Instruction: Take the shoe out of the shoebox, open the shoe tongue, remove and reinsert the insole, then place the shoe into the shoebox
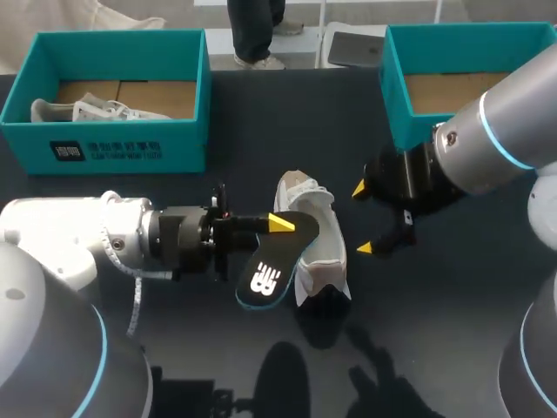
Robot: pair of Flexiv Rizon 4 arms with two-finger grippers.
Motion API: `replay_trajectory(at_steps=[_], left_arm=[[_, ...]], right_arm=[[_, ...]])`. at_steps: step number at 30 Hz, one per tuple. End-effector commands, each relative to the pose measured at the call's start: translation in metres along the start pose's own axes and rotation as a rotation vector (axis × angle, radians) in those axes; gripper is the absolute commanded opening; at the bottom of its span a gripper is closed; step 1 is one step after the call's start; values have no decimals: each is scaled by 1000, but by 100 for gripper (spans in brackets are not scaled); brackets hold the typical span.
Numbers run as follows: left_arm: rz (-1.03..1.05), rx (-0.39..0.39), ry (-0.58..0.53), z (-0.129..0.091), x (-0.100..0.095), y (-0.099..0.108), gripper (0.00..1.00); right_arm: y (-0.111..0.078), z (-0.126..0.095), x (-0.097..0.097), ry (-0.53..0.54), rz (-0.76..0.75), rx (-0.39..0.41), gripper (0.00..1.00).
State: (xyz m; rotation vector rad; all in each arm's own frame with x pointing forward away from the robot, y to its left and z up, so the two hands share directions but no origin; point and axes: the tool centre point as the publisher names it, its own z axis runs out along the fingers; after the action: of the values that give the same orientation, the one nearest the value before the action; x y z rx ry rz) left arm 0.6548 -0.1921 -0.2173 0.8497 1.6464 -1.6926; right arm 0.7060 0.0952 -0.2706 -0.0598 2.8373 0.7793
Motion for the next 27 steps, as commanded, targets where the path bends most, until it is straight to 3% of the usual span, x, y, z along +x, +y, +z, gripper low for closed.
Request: replay_trajectory(at_steps=[1, 16, 27], left_arm=[[4, 1, 4, 15, 18, 11, 0], [9, 29, 12, 43, 38, 33, 0], [-21, 27, 3, 56, 40, 41, 0]], right_arm=[[-5, 18, -1, 7, 23, -21, 100], [-5, 18, -1, 7, 23, -21, 100], [-29, 52, -13, 27, -31, -29, 100]])
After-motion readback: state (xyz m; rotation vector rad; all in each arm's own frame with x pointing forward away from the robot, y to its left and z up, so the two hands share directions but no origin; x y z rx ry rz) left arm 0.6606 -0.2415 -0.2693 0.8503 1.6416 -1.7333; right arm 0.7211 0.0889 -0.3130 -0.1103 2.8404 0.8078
